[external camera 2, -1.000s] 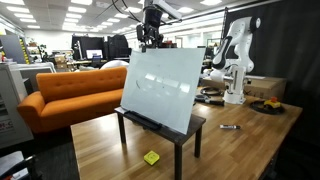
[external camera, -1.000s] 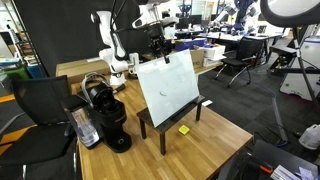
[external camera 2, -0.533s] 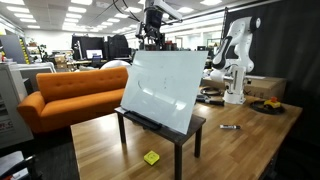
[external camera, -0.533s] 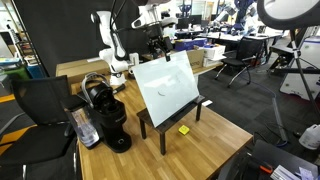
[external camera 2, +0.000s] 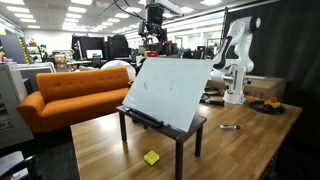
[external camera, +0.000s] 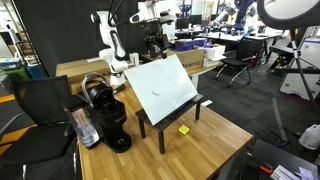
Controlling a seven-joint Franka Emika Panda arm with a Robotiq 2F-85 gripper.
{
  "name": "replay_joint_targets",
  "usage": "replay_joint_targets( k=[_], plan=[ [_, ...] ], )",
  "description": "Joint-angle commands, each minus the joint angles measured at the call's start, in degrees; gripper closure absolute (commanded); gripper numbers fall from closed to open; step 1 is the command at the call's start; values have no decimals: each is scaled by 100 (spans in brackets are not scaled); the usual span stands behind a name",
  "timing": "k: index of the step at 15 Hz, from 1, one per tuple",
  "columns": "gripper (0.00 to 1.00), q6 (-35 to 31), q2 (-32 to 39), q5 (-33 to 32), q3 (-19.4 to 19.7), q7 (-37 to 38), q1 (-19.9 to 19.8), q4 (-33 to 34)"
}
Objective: Place the whiteboard on the stand
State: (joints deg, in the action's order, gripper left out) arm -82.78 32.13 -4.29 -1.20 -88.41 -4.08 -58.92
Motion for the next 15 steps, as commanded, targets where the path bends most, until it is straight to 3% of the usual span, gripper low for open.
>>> replay_joint_targets(
  k=[1, 5, 9, 15],
  plan=[
    [0, -244, -30, 168, -24, 119, -46, 16],
    [0, -628, -148, 397, -17, 599, -60, -136],
    [0, -1217, -356, 765, 31, 1811, -11, -363],
    [0, -1526, -862, 524, 127, 3454, 155, -793]
  ],
)
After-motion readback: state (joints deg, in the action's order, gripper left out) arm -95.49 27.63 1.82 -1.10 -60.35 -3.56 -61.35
